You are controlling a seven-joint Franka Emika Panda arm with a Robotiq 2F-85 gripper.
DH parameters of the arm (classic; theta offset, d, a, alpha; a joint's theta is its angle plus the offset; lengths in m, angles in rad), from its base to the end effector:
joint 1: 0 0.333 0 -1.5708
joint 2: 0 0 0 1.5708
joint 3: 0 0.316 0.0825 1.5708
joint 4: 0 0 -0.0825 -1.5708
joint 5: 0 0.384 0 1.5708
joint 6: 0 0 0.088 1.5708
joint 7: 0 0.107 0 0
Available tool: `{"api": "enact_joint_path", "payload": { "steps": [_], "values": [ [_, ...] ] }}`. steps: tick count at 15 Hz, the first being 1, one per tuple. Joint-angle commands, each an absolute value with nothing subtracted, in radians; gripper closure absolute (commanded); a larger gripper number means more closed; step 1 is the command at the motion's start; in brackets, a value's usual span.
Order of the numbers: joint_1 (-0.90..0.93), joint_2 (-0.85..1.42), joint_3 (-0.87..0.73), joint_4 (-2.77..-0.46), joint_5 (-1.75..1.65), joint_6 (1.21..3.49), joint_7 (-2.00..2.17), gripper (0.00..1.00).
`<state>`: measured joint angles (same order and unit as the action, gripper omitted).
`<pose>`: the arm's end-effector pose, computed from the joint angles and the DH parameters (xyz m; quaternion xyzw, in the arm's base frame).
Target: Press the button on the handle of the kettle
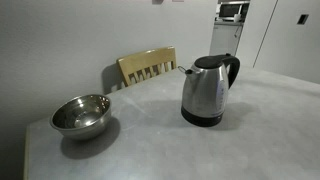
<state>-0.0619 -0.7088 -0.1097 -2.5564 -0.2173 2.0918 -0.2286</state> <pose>0.3538 -0.0758 0.5173 0.9874 0.0791 0.1069 0.0860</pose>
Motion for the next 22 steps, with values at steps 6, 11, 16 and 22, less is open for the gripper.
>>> {"api": "enact_joint_path", "payload": {
  "steps": [6,11,16,22],
  "values": [
    [-0.061,-0.709,-0.110,-2.555,-0.217,2.090,-0.228,0.00],
    [-0.061,-0.709,-0.110,-2.555,-0.217,2.090,-0.228,0.00],
    [-0.062,-0.709,-0.113,-2.555,-0.212,2.090,-0.223,0.00],
    [-0.061,-0.708,-0.134,-2.556,-0.218,2.090,-0.243,0.00]
  ]
}}
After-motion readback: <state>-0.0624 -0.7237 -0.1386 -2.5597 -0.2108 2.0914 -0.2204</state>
